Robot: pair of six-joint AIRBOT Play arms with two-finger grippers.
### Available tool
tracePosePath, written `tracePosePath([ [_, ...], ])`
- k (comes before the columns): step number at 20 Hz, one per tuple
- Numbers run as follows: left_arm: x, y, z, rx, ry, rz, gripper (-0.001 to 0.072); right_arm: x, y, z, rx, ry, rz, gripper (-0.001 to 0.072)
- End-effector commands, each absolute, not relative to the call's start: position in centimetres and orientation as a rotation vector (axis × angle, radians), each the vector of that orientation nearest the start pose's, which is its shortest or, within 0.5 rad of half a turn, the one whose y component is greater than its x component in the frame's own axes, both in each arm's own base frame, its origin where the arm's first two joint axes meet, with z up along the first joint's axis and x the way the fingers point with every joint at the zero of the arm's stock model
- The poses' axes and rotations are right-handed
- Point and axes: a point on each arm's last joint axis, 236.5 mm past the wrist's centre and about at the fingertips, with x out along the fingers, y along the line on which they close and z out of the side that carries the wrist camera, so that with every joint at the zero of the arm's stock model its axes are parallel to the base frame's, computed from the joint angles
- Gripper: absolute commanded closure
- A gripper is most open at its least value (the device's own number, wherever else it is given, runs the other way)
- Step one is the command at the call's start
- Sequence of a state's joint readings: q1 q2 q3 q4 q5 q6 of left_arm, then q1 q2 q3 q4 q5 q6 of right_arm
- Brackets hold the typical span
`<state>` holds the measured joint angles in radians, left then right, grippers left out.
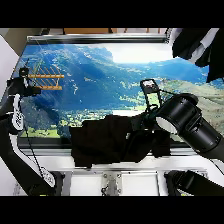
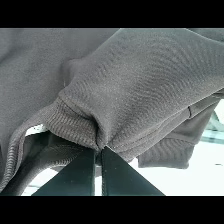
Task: Fold the clothes and pants, and hang the long-sleeved shirts on hangers.
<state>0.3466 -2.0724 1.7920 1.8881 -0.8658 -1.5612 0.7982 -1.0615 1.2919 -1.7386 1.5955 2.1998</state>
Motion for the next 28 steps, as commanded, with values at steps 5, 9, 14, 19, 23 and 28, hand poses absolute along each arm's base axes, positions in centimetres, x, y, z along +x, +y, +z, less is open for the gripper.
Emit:
tracePosePath([
  [5, 53.0, 24.8, -11.8, 0.128, 1.21, 0.391, 0.0694, 23.5, 18.5, 10.6, -0.106, 1.304, 0.118, 0.0691],
  [9, 53.5, 23.8, -9.6, 0.14, 1.231, 0.398, 0.0695, 23.5, 18.5, 10.6, -0.106, 1.304, 0.118, 0.0691],
  [14, 53.9, 22.4, -4.3, 0.127, 1.248, 0.421, 0.0694, 23.5, 18.6, 10.6, -0.106, 1.305, 0.119, 0.0691],
  [19, 52.7, 20.7, -0.1, 0.144, 1.202, 0.407, 0.0694, 23.5, 18.5, 10.6, -0.106, 1.304, 0.118, 0.0691],
  [23, 52.1, 18.5, 3.6, 0.185, 1.139, 0.369, 0.0694, 23.5, 18.6, 10.6, -0.106, 1.305, 0.118, 0.069],
  [28, 51.6, 15.1, 8.2, 0.254, 1.08, 0.297, 0.0694, 23.5, 18.6, 10.6, -0.106, 1.305, 0.118, 0.0691],
])
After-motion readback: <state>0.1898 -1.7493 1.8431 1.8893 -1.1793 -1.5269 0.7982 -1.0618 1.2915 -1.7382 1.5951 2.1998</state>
